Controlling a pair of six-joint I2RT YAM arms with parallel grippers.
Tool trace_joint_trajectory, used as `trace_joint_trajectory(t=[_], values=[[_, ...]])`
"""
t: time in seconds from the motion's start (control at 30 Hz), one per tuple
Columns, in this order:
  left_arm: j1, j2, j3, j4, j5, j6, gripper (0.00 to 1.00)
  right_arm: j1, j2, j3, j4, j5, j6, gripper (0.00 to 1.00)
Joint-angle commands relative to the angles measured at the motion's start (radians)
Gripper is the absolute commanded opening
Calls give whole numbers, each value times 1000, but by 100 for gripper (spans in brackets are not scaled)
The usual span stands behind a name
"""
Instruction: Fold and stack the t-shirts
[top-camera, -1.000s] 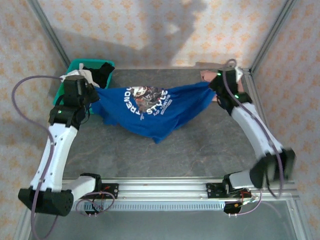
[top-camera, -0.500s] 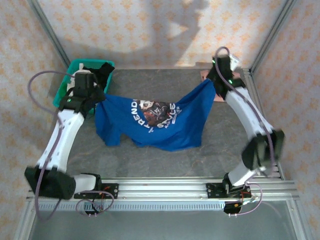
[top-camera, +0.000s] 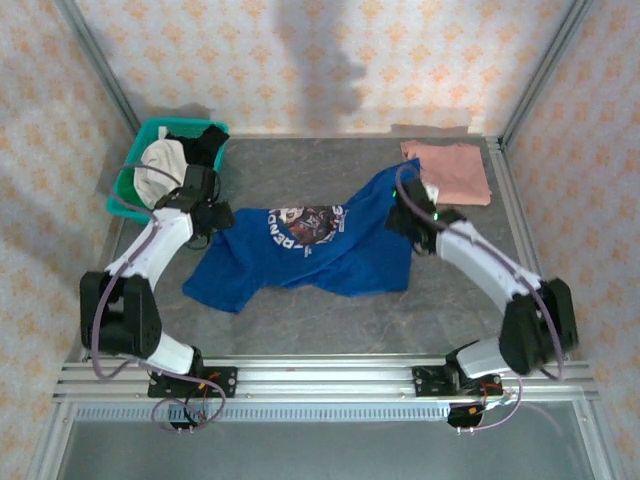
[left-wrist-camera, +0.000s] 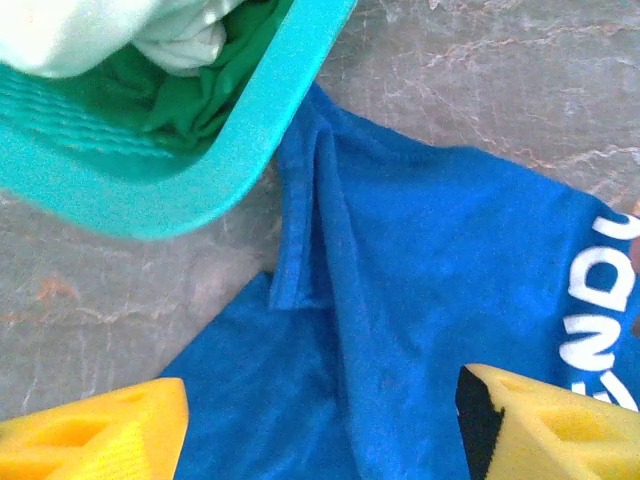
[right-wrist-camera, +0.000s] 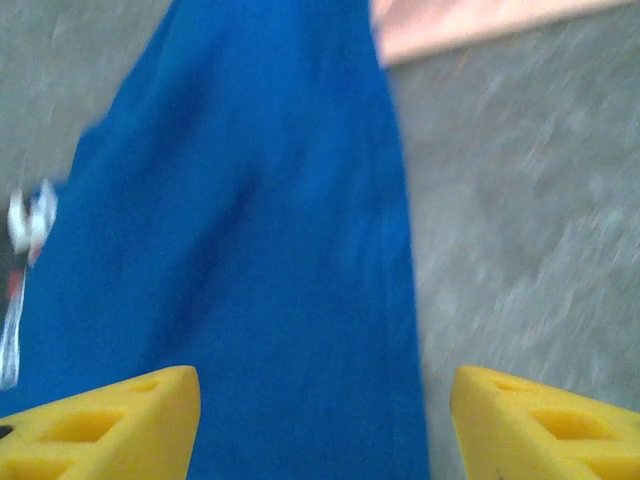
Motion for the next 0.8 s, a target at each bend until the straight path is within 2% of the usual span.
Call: trace_joint_trajectory(t=[0.0, 0.1, 0.17, 0.27, 0.4, 0.5, 0.53, 0.57, 0.6, 0.67, 0.73, 0.77], values=[[-50, -85, -109, -5, -77, -54, 73, 113, -88, -174, 17, 23, 176, 67], [-116, -138, -208, 24, -65, -96, 72, 188, -159, -268, 3, 24, 257, 66], [-170, -140, -254, 45, -69, -120, 71, 201, -156, -295, 1, 7, 263, 66], [-211, -103, -320, 92, -47, -165, 69, 201, -75, -297, 47, -11, 240, 69], [-214, -72, -369, 147, -24, -190, 67, 202, 52, -253, 109, -63, 205, 69], [-225, -70, -397, 181, -3, -199, 62, 201, 130, -222, 100, -54, 202, 67], [-232, -64, -406, 193, 10, -201, 59, 201, 148, -215, 92, -43, 204, 63], [-240, -57, -411, 198, 14, -204, 56, 201, 161, -206, 87, -30, 202, 55], [-246, -50, -414, 202, 18, -207, 51, 202, 169, -193, 69, -10, 202, 45], [-257, -39, -420, 215, 46, -210, 40, 200, 163, -148, 17, 52, 195, 20], [-266, -39, -427, 235, 75, -217, 33, 193, 143, -84, -38, 101, 174, 2], [-273, -46, -426, 245, 96, -220, 30, 187, 125, -45, -62, 120, 162, 0]])
